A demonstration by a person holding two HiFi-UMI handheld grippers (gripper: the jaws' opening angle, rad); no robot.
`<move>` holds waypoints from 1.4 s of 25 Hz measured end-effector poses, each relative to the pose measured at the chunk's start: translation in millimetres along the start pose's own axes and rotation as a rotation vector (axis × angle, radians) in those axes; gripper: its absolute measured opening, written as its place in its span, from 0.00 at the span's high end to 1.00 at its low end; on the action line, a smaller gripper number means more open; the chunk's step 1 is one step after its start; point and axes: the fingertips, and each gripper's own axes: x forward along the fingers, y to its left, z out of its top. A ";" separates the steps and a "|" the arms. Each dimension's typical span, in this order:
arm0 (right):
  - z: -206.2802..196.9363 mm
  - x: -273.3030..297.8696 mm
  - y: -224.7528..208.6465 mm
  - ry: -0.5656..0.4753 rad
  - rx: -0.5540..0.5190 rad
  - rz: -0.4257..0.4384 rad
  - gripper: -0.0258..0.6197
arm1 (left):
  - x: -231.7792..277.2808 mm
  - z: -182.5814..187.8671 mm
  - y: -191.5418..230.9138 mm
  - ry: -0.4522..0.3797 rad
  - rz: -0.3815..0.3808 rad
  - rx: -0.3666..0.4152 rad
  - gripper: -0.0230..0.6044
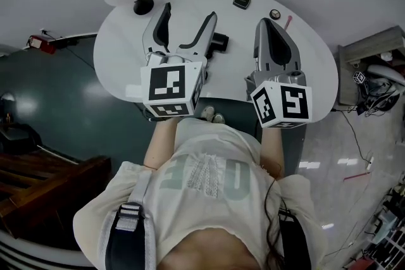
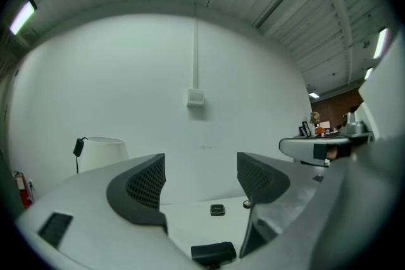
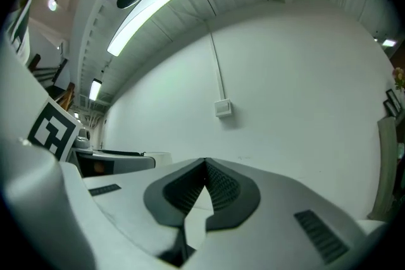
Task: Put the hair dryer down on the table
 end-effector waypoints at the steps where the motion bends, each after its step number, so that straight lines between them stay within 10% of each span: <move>1: 2.8 -1.3 2.8 -0.006 -0.017 0.003 0.96 | -4.6 3.2 0.4 -0.011 0.009 0.012 0.39; 10: 9.0 -5.4 25.4 -0.024 -0.195 -0.018 0.96 | -39.1 28.8 23.7 -0.123 0.169 0.065 0.95; 35: -11.9 0.2 20.2 0.055 -0.110 -0.038 0.96 | -38.8 20.9 21.7 -0.112 0.172 0.066 0.95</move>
